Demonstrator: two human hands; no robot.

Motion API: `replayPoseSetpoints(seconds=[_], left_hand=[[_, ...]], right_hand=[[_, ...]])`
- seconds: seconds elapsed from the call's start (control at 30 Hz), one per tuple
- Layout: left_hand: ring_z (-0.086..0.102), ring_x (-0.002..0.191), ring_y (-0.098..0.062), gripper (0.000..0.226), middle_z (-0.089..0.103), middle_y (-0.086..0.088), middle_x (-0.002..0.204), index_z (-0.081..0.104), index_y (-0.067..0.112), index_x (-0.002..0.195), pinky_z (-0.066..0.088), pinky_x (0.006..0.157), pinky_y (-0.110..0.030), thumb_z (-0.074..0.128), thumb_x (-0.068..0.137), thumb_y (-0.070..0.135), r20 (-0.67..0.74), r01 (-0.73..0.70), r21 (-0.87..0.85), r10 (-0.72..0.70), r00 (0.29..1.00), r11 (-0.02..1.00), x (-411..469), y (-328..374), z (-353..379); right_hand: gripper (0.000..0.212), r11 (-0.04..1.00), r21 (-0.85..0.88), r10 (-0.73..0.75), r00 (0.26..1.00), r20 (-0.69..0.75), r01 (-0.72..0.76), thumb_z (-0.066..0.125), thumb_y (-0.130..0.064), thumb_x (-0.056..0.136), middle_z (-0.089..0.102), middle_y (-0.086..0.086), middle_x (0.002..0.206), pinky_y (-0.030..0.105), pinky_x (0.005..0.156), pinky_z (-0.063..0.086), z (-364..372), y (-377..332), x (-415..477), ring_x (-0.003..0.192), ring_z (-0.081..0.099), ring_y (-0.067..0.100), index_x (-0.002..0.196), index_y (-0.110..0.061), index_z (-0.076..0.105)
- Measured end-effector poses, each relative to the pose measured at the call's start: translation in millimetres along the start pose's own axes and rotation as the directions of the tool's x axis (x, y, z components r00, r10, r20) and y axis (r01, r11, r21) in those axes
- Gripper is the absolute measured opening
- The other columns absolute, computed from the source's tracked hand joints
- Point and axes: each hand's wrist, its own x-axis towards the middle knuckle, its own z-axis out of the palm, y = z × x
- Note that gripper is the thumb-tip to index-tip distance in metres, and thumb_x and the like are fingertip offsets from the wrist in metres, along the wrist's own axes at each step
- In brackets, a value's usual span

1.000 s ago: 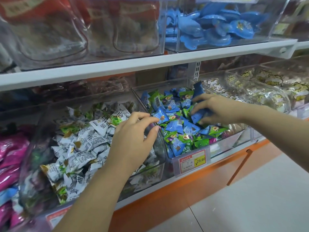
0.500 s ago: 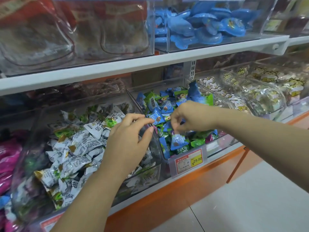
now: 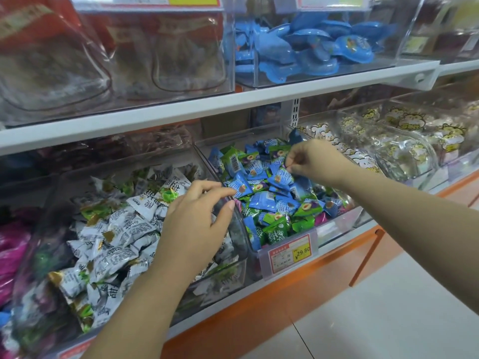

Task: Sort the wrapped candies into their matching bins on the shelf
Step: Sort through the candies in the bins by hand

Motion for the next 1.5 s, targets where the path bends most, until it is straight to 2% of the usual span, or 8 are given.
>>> replayPoseSetpoints(seconds=[0.17,0.27,0.4,0.57,0.77,0.97,1.23,1.5], left_hand=[[0.055,0.087,-0.005,0.033,0.046,0.021,0.118,0.062,0.036,0.117,0.039,0.101,-0.044,0.041,0.093,0.043,-0.017,-0.004,0.004,0.004,1.0,1.0,-0.2,-0.1,0.3],[0.057,0.084,-0.006,0.031,0.047,0.02,0.117,0.062,0.036,0.116,0.04,0.099,-0.044,0.043,0.093,0.042,-0.028,-0.014,0.01,0.014,1.0,1.0,-0.6,0.0,0.3],[0.054,0.087,-0.005,0.032,0.047,0.019,0.117,0.062,0.035,0.116,0.039,0.1,-0.044,0.042,0.093,0.042,-0.027,-0.005,0.001,0.005,1.0,1.0,-1.1,0.7,0.4],[0.051,0.096,-0.005,0.031,0.048,0.019,0.116,0.063,0.033,0.117,0.04,0.1,-0.044,0.043,0.094,0.039,-0.029,-0.003,-0.007,0.003,1.0,1.0,-1.3,1.9,-0.2],[0.049,0.102,-0.005,0.031,0.048,0.018,0.119,0.062,0.033,0.119,0.039,0.101,-0.043,0.044,0.094,0.039,-0.015,-0.008,0.0,0.008,1.0,1.0,-1.4,0.7,-1.8],[0.046,0.108,-0.006,0.033,0.047,0.02,0.127,0.056,0.036,0.126,0.027,0.107,-0.032,0.051,0.093,0.039,-0.079,-0.132,0.049,0.136,0.988,0.99,-0.8,9.7,-2.8],[0.049,0.1,0.008,0.034,0.052,0.02,0.113,0.062,0.031,0.117,0.033,0.084,-0.001,0.069,0.084,0.023,-0.126,-0.183,-0.242,0.156,0.98,0.953,-0.6,21.5,-4.4],[0.047,0.105,0.014,0.03,0.049,0.029,0.113,0.058,0.038,0.115,0.035,0.089,-0.003,0.064,0.086,0.032,-0.22,-0.028,-0.264,-0.032,0.975,0.964,3.1,8.5,-14.9]], right_hand=[[0.008,0.98,-0.136,-0.15,0.988,-0.044,0.143,0.07,-0.025,0.082,0.059,-0.01,0.083,0.025,0.078,0.047,-15.7,-25.1,-11.1,0.084,0.061,0.008,0.09,-0.024,0.071],[0.012,0.964,0.05,-0.263,0.909,0.323,0.26,0.066,-0.015,0.084,0.064,-0.017,0.075,0.005,0.06,0.037,-11.2,-52.3,-30.0,0.065,0.056,-0.012,0.091,-0.023,0.072],[0.034,0.947,-0.11,-0.158,0.733,0.661,0.303,0.071,-0.027,0.083,0.065,-0.009,0.105,0.015,0.074,0.037,7.5,-55.3,-38.4,0.082,0.053,0.002,0.116,-0.021,0.064],[0.047,0.931,-0.212,-0.066,0.711,0.701,0.295,0.07,-0.029,0.082,0.063,-0.004,0.114,0.02,0.078,0.039,12.8,-55.9,-31.7,0.089,0.052,0.011,0.127,-0.02,0.057],[0.037,0.96,-0.161,-0.056,0.715,0.697,0.231,0.072,-0.03,0.082,0.054,-0.015,0.081,0.019,0.067,0.041,7.4,-55.1,-28.0,0.08,0.054,0.009,0.115,-0.018,0.064],[0.027,0.975,0.192,-0.185,0.884,0.429,0.111,0.075,-0.029,0.078,0.063,-0.01,0.079,0.008,0.057,0.04,-28.6,-57.6,-28.6,0.059,0.055,-0.002,0.102,-0.021,0.065],[0.013,0.806,0.592,-0.258,0.898,0.357,-0.004,0.067,-0.02,0.085,0.066,0.003,0.081,0.015,0.066,0.049,-29.9,-70.8,-38.1,0.07,0.062,0.004,0.098,-0.019,0.069],[0.035,0.976,0.199,-0.177,0.85,0.496,0.087,0.062,-0.017,0.09,0.067,-0.008,0.106,0.013,0.081,0.048,9.5,-40.4,-25.7,0.085,0.062,0.0,0.125,-0.018,0.058]])
